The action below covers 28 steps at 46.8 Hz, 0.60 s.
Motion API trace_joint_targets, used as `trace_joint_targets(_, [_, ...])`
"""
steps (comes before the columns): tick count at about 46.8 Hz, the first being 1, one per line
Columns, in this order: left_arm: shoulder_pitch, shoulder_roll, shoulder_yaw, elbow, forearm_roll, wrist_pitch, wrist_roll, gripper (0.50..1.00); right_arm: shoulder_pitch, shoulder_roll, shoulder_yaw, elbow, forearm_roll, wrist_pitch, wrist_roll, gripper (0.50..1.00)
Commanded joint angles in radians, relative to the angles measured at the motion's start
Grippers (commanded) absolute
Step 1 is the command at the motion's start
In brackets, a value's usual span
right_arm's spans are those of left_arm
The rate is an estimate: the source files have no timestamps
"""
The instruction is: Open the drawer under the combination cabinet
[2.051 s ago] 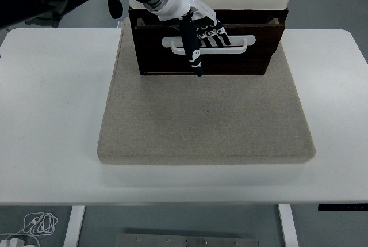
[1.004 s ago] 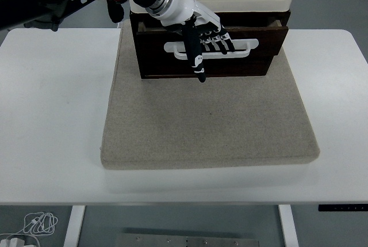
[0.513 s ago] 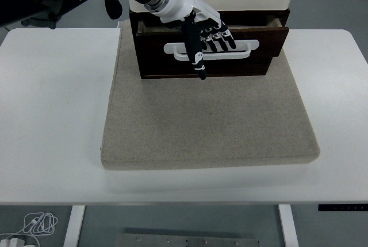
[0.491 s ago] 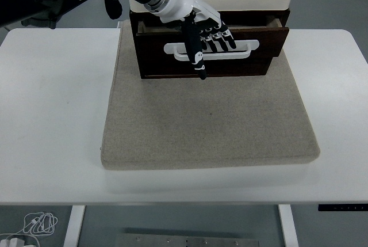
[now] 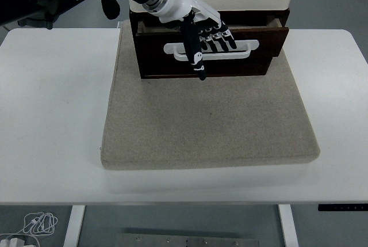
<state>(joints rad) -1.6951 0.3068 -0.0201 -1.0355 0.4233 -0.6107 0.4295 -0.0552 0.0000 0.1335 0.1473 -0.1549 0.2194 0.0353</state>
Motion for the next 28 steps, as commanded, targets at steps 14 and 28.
trace_joint_targets(14, [0.008,0.0,0.002,0.002,-0.002,0.0,0.0,1.0,0.0,0.0,0.0,0.0,0.0,0.0,0.0,0.926])
trace_joint_targets(28, [0.009,0.0,0.002,-0.001,-0.003,0.0,0.0,1.0,0.0,0.0,0.0,0.0,0.0,0.0,0.002,0.926])
